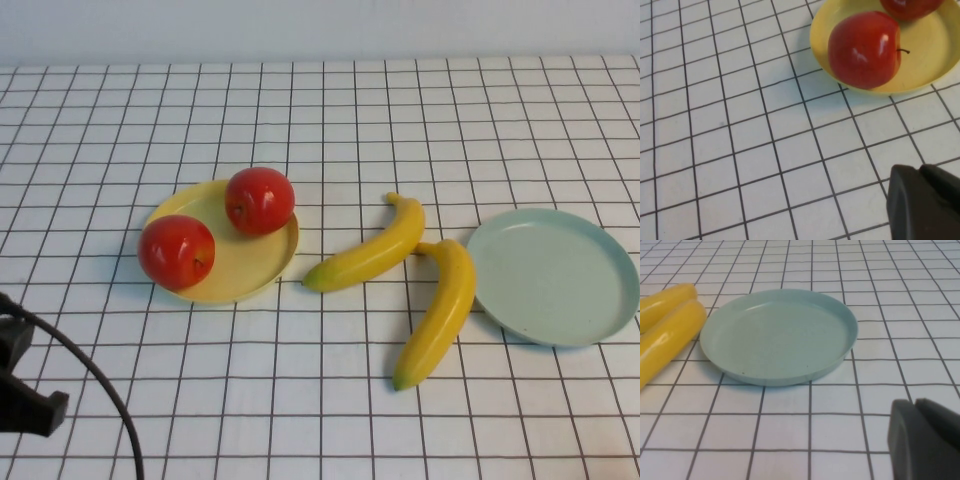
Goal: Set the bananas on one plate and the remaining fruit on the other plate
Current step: Put another type of fruit in the right plate
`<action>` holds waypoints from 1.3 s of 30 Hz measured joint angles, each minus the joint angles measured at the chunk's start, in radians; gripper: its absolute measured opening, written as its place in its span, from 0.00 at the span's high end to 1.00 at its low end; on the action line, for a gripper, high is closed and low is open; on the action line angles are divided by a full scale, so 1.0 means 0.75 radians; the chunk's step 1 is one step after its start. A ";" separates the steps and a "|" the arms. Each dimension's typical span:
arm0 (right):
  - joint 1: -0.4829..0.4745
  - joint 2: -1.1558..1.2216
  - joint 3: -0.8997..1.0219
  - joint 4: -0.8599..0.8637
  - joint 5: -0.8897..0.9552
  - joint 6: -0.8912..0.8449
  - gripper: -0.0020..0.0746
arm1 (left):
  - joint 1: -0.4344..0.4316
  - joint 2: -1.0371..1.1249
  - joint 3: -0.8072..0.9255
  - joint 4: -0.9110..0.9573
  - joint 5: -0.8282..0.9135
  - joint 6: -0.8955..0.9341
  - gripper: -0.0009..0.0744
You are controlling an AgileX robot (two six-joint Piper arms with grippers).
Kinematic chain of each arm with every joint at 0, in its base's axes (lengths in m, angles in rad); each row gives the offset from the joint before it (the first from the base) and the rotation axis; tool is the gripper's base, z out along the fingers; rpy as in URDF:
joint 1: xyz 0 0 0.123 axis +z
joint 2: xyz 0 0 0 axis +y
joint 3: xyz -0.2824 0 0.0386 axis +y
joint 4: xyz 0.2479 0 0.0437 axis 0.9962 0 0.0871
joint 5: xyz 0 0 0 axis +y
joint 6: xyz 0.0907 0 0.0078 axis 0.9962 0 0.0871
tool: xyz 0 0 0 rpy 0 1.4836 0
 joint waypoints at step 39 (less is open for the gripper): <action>0.000 0.000 0.000 0.000 0.000 0.000 0.99 | 0.416 -0.979 0.786 -0.502 -0.325 0.345 0.99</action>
